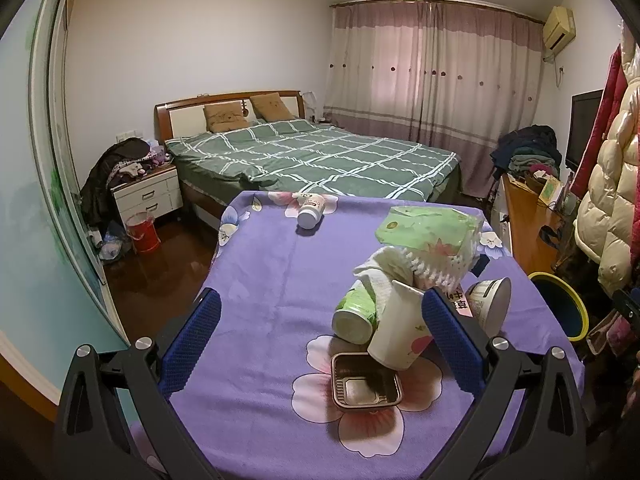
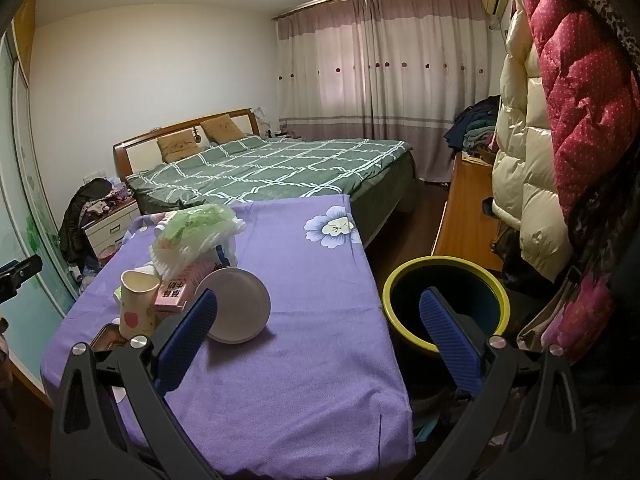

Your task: Collect trash

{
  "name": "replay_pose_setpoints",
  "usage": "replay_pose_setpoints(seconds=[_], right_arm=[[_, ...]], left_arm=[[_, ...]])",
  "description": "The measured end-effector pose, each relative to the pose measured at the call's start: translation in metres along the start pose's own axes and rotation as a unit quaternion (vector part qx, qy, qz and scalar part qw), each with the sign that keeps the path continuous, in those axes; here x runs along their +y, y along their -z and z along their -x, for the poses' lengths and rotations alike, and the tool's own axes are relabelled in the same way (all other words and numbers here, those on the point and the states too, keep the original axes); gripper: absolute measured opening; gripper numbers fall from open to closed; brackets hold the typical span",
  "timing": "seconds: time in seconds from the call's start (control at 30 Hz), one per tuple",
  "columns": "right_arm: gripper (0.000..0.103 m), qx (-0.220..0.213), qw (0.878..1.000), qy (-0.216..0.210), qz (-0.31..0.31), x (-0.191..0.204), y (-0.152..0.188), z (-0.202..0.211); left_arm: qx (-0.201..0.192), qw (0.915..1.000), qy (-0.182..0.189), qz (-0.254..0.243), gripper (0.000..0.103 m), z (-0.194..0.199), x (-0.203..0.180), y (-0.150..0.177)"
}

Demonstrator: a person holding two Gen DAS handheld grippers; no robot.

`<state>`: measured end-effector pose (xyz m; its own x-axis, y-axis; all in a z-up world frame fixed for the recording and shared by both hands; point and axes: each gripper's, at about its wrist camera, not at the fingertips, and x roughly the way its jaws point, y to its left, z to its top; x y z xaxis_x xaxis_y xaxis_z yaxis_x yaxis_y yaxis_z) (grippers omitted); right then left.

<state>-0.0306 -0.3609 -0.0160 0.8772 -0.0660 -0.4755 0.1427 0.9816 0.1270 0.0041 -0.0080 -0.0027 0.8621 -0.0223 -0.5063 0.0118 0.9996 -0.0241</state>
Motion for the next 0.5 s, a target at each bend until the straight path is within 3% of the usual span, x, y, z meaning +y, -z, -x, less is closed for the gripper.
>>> replay_pose_setpoints(seconds=[0.5], right_arm=[[0.097, 0.003, 1.0, 0.002, -0.002, 0.0002, 0.0017, -0.0023]], left_arm=[[0.002, 1.0, 0.003, -0.003, 0.099, -0.0029, -0.0024, 0.0033]])
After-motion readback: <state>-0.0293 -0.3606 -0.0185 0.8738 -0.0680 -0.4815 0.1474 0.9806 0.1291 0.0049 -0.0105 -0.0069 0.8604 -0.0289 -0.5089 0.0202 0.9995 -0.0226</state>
